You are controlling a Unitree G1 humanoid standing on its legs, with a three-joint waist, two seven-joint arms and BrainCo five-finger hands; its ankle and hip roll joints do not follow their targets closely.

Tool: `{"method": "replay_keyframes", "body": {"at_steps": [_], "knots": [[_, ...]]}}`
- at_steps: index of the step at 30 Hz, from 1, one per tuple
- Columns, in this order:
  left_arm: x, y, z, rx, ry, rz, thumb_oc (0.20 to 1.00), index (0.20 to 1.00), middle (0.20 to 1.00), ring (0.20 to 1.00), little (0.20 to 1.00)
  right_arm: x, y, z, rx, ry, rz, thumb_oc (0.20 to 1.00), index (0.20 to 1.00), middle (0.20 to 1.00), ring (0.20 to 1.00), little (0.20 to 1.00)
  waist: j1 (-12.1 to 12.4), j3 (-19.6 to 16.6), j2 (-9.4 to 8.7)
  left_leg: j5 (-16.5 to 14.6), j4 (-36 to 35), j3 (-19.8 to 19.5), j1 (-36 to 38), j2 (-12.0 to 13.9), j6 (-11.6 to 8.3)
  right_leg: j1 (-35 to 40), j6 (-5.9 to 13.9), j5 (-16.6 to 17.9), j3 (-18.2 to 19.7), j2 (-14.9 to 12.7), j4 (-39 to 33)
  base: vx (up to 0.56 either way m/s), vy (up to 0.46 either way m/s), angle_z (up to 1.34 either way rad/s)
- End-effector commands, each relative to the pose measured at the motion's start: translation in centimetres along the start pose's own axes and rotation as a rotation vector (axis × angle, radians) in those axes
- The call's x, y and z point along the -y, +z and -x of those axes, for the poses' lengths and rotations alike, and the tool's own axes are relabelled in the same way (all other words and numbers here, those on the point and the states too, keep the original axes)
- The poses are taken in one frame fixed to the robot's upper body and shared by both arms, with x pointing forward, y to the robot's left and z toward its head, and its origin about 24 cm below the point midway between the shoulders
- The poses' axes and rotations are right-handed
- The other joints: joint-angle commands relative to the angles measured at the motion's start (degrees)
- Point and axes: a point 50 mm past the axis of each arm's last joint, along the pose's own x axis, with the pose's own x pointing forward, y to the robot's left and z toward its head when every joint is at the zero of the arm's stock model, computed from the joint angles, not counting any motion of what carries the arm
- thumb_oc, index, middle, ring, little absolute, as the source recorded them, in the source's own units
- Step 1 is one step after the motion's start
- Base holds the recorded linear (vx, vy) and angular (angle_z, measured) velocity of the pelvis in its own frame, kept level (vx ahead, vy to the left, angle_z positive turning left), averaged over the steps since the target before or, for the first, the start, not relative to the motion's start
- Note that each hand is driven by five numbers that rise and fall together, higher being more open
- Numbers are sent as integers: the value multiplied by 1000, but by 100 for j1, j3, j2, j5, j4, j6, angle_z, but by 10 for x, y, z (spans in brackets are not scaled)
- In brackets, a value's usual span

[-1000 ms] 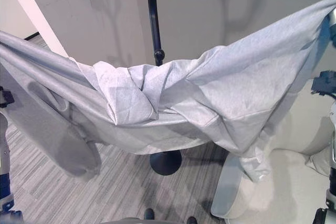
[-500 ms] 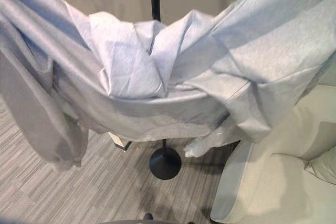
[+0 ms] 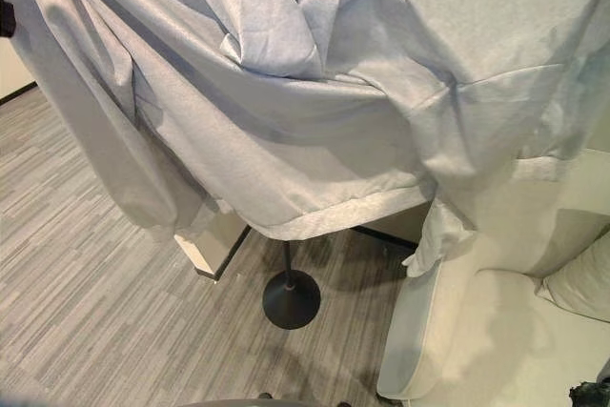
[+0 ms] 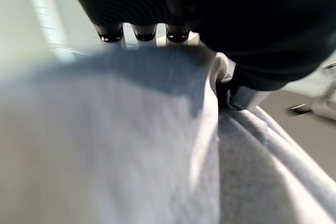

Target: Hang the clothes on the sofa on the clothes rack.

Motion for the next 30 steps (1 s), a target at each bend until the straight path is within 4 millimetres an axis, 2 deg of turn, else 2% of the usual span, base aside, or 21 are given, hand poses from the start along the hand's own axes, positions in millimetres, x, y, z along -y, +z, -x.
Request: {"method": "replay_keyframes", "body": {"at_steps": [1, 2, 8, 9, 10, 13, 14, 19, 20, 21, 22, 23, 24, 26, 27, 28, 29, 30], "knots": [[-25, 9, -16, -9, 109, 31, 200, 200, 200, 200, 200, 22, -5, -9, -37, -53, 33, 200, 200, 200, 200, 200, 154, 120, -227, -405, 111, 100, 73, 227, -414, 19, 750, -71, -327, -524, 177, -22, 3, -3], [-22, -2, -14, -59, 104, 15, 200, 200, 200, 200, 200, 8, -9, -5, -57, -9, 36, 200, 200, 200, 200, 200, 149, 186, -232, -396, 123, 103, 2, 234, -414, -43, 742, -54, -316, -513, 148, -46, 9, -4], [-7, -27, 0, -148, 85, 12, 200, 200, 200, 200, 200, -27, -23, 12, -115, 90, -3, 200, 200, 200, 200, 200, 143, 468, -260, -355, 195, 54, -290, 259, -403, -288, 726, -19, -256, -491, 151, -42, 6, -2], [-7, -27, 1, -149, 84, 10, 200, 200, 200, 200, 200, -28, -24, 13, -115, 92, -3, 200, 200, 200, 200, 200, 145, 454, -266, -357, 198, 55, -293, 259, -403, -290, 725, -19, -255, -491, 152, 0, 0, 0], [2, -37, 11, -174, 71, 27, 200, 200, 200, 200, 200, -48, -32, 29, -133, 140, -45, 200, 200, 200, 200, 200, 134, 520, -267, -369, 224, 49, -334, 250, -385, -343, 717, -29, -236, -494, 180, -26, 21, -4], [9, -47, 21, -202, 59, 40, 200, 200, 200, 200, 200, -62, -35, 42, -134, 165, -93, 200, 200, 200, 200, 200, 127, 577, -268, -386, 253, 47, -352, 246, -366, -360, 712, -42, -222, -508, 208, -19, 15, -4], [13, -54, 28, -219, 51, 41, 200, 200, 200, 200, 200, -74, -37, 54, -137, 192, -127, 200, 200, 200, 200, 200, 129, 586, -268, -398, 251, 48, -350, 241, -358, -367, 711, -49, -218, -513, 218, 0, 0, 0], [13, -53, 28, -218, 50, 41, 200, 200, 200, 200, 200, -74, -37, 54, -138, 192, -127, 200, 200, 200, 200, 200, 133, 583, -273, -397, 251, 49, -352, 241, -358, -370, 711, -49, -217, -513, 218, 14, 7, 0], [37, -85, 76, -322, 31, 133, 200, 200, 200, 200, 200, -115, -25, 110, -122, 240, -398, 200, 200, 200, 200, 200, 55, 702, -233, -530, 247, 72, -207, 212, -298, -275, 687, -155, -181, -539, 251, 61, 38, -1], [38, -86, 78, -324, 25, 129, 200, 200, 200, 200, 200, -115, -27, 114, -127, 245, -395, 200, 200, 200, 200, 200, 67, 660, -248, -506, 245, 74, -223, 207, -295, -289, 685, -134, -179, -543, 244, 78, 44, -6], [48, -93, 93, -362, 15, 167, 200, 200, 200, 200, 200, -123, -21, 129, -125, 255, -457, 200, 200, 200, 200, 200, 65, 634, -255, -521, 233, 87, -195, 201, -285, -282, 672, -149, -172, -548, 241, 7, 7, -15], [48, -93, 94, -363, 13, 167, 200, 200, 200, 200, 200, -123, -22, 129, -126, 257, -456, 200, 200, 200, 200, 200, 67, 626, -255, -522, 231, 88, -190, 201, -285, -279, 672, -150, -171, -548, 240, 28, 14, -22], [54, -95, 102, -377, 8, 194, 200, 200, 200, 200, 200, -130, -20, 139, -136, 275, -490, 200, 200, 200, 200, 200, 71, 619, -256, -537, 219, 97, -153, 191, -276, -255, 665, -165, -169, -549, 235, 23, 12, -19], [68, -100, 121, -422, -7, 258, 200, 200, 200, 200, 200, -145, -15, 160, -156, 323, -544, 200, 200, 200, 200, 200, 73, 608, -260, -553, 212, 103, -97, 184, -261, -208, 647, -178, -165, -549, 219, 41, 9, -6], [80, -101, 138, -456, -32, 310, 200, 200, 200, 200, 200, -161, -19, 184, -203, 389, -546, 200, 200, 200, 200, 200, 81, 579, -261, -573, 203, 103, -30, 181, -248, -140, 630, -207, -182, -551, 207, 52, -2, 1], [86, -102, 146, -473, -41, 329, 200, 200, 200, 200, 200, -167, -19, 194, -222, 418, -556, 200, 200, 200, 200, 200, 85, 564, -262, -584, 192, 99, 9, 182, -244, -107, 619, -220, -178, -550, 199, 44, -5, 1], [86, -103, 147, -475, -43, 327, 200, 200, 200, 200, 200, -168, -19, 195, -222, 420, -555, 200, 200, 200, 200, 200, 83, 556, -261, -584, 186, 100, 21, 182, -245, -96, 619, -221, -177, -550, 196, 48, -6, 0], [94, -103, 160, -495, -73, 349, 200, 200, 200, 200, 200, -178, -19, 213, -250, 478, -562, 200, 200, 200, 200, 200, 86, 533, -260, -603, 175, 103, 76, 190, -239, -42, 610, -242, -195, -554, 182, 37, -6, 0]]}}
